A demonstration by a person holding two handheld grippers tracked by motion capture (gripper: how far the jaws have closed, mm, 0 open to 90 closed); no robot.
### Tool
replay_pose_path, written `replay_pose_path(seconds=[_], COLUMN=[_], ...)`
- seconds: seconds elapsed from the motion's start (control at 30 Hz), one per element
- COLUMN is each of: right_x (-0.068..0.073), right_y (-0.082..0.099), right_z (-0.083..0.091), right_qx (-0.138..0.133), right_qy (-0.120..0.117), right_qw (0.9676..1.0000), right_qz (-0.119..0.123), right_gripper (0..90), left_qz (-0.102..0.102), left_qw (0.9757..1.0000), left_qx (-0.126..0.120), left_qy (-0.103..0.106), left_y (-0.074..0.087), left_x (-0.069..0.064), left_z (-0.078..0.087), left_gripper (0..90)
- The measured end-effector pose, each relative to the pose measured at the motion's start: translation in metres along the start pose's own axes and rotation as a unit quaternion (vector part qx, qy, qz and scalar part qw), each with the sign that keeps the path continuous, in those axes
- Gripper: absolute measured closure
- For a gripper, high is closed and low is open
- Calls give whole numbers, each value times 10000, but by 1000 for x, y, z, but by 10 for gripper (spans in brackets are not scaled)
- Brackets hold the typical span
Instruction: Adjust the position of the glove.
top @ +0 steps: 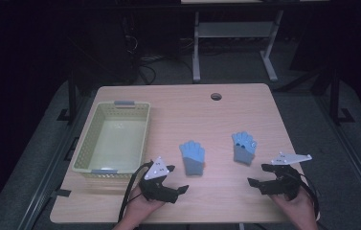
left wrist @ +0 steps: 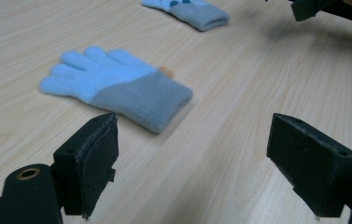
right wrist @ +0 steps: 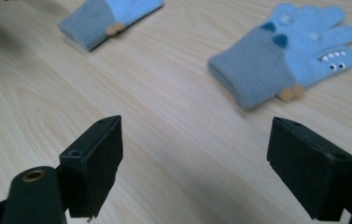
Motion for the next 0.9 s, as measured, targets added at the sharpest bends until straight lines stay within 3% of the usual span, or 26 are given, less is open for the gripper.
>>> replay_pose_path(seconds=[0.23, 0.47, 0.73, 0.9], right_x=[-8, -19, -42, -55], right_y=[-28, -52, -73, -80], right_z=[-19, -25, -36, -53], right_qx=[362, 545, 717, 1030], right_qy=[-163, -173, -123, -86], right_qw=[9991, 9978, 9971, 9944], right_qz=[147, 334, 241, 237], right_gripper=[184, 191, 221, 248], left_qz=[-35, 14, -19, -39], left_qw=[10000, 9999, 9998, 9998], left_qx=[-50, -111, -196, -178], left_qy=[-24, -66, -102, -107], left_y=[-3, -3, -5, -5], left_x=[2, 4, 4, 4], left_z=[3, 7, 9, 7], left_gripper=[163, 163, 163, 163])
Point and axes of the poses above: each handheld gripper's, and its own axes: z roughly backward along the jaws, y roughly out of its underside, x roughly to its left, the point moved 3 cm from there along -z, roughly forward along the jaws, and after that the axes turned 11 degrees about z, right-handed, at the moved point
